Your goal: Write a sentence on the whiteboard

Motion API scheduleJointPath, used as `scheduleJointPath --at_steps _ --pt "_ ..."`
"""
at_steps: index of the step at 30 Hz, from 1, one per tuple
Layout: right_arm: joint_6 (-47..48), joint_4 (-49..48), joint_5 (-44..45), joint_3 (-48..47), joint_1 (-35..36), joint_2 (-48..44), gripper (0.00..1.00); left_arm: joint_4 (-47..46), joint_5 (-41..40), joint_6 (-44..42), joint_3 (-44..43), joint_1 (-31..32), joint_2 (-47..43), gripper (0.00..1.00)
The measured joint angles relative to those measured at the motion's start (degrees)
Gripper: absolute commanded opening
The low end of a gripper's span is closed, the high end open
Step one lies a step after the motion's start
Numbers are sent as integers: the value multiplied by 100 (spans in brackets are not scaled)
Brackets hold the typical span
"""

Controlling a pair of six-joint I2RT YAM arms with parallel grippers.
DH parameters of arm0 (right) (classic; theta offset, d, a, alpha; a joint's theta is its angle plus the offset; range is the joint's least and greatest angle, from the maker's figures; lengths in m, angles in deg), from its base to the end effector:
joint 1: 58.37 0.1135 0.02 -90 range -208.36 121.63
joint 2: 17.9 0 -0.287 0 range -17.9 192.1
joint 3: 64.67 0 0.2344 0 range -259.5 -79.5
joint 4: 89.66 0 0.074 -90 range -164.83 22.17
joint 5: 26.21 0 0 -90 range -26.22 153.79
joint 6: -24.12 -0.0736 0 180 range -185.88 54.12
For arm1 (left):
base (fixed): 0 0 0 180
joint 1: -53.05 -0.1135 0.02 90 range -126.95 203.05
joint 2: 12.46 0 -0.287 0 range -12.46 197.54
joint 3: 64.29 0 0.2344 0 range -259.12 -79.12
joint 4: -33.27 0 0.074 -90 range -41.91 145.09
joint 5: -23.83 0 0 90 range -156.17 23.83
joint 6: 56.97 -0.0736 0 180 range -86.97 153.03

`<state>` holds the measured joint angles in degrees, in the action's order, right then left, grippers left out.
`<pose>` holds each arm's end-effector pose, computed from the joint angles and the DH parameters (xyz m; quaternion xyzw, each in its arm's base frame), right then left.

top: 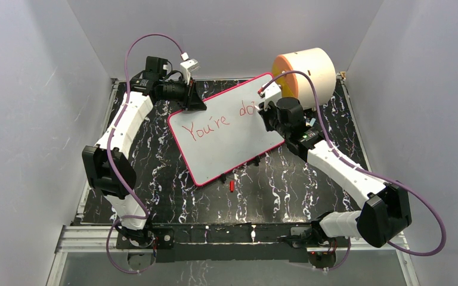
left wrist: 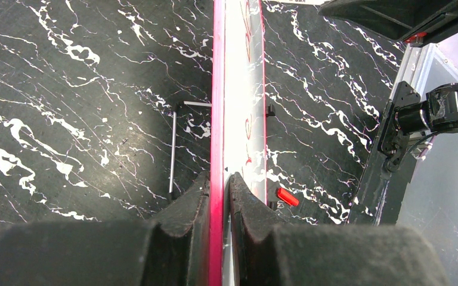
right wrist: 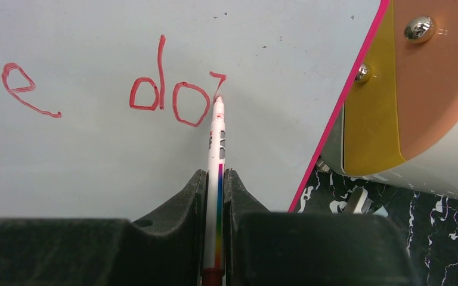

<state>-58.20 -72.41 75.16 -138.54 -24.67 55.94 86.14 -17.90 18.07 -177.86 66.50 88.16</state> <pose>0.2694 0.1622 0.3460 -0.2280 0.7701 0.0552 0.5932 0.3720 -0.1454 0.3692 0.3707 0.7591 -0.3653 0.3911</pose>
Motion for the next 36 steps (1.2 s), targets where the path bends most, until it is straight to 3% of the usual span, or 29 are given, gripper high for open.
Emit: scheduleJointPath --at_steps 36 --pt "-9 372 -55 17 -31 -37 0 0 2 -2 0 0 0 0"
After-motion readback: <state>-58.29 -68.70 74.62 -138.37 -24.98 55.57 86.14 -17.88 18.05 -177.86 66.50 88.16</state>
